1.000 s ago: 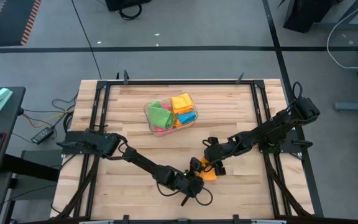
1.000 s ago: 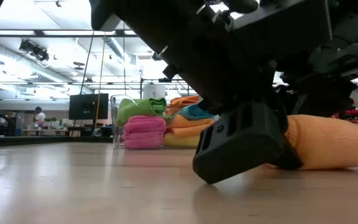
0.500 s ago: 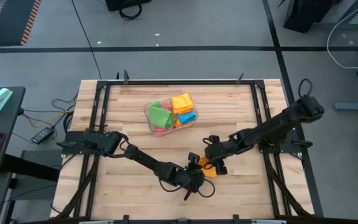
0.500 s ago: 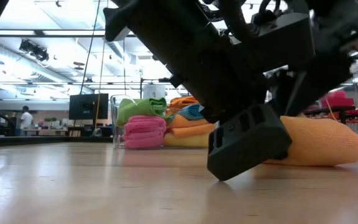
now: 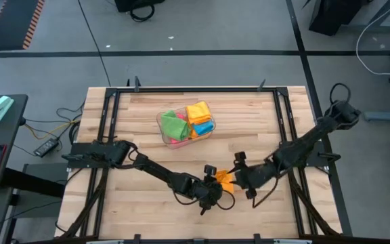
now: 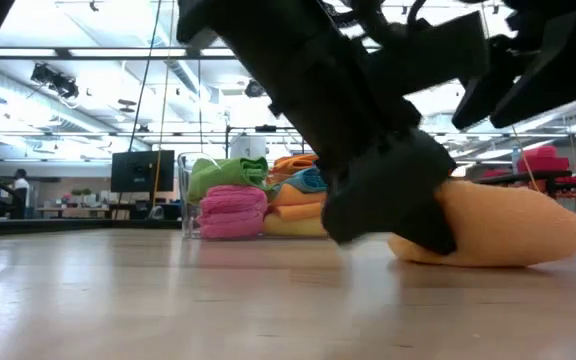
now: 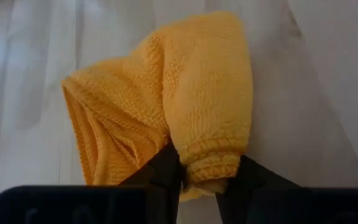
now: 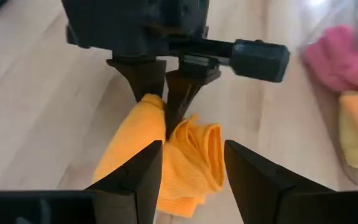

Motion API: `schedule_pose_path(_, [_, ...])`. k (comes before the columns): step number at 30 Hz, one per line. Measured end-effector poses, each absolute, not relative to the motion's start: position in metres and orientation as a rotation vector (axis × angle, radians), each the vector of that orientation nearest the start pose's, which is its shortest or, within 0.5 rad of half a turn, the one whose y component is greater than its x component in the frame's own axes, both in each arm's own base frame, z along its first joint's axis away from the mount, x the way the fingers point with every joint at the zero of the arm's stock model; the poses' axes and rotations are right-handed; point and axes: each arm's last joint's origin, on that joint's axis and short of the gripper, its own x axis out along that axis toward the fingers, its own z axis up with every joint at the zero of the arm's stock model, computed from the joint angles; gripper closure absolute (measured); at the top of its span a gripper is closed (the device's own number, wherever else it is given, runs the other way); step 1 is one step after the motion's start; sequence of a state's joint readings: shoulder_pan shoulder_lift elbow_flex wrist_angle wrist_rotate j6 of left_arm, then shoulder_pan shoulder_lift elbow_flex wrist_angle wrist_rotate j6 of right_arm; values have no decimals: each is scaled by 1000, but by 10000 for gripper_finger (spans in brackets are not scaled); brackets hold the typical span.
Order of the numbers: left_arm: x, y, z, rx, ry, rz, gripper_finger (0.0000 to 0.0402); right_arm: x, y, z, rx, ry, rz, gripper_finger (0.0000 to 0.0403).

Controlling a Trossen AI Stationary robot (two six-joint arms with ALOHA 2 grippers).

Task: Fold microfiber towels
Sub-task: Put the folded orange microfiber cloth into the transparent bin

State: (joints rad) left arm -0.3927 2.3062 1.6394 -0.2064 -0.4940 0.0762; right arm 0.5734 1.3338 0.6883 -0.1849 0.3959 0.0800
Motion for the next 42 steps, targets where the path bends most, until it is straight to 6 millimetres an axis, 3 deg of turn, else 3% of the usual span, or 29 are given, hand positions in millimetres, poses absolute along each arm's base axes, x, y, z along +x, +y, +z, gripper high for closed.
schedule_pose_path(5, [454,-172,135,384,788,53,342,218,147,177,-320,730,126,197])
schedule_pose_path(9, [450,-171,154,337,769,59,355,217,152,176,-304,719,139,146])
schedule_pose_path(15, [448,-167,168,283,753,81,344,220,154,180,-317,658,118,71])
schedule_pose_path(23, [448,-155,184,210,740,125,354,222,154,180,-349,656,34,54])
schedule_pose_path(33, [444,-152,215,193,668,123,351,225,144,175,-355,696,-35,93])
schedule_pose_path(37, [443,-152,221,187,645,120,350,227,144,176,-365,684,-25,140])
schedule_pose_path(42, [443,-152,222,182,641,122,325,227,143,178,-375,678,-19,227])
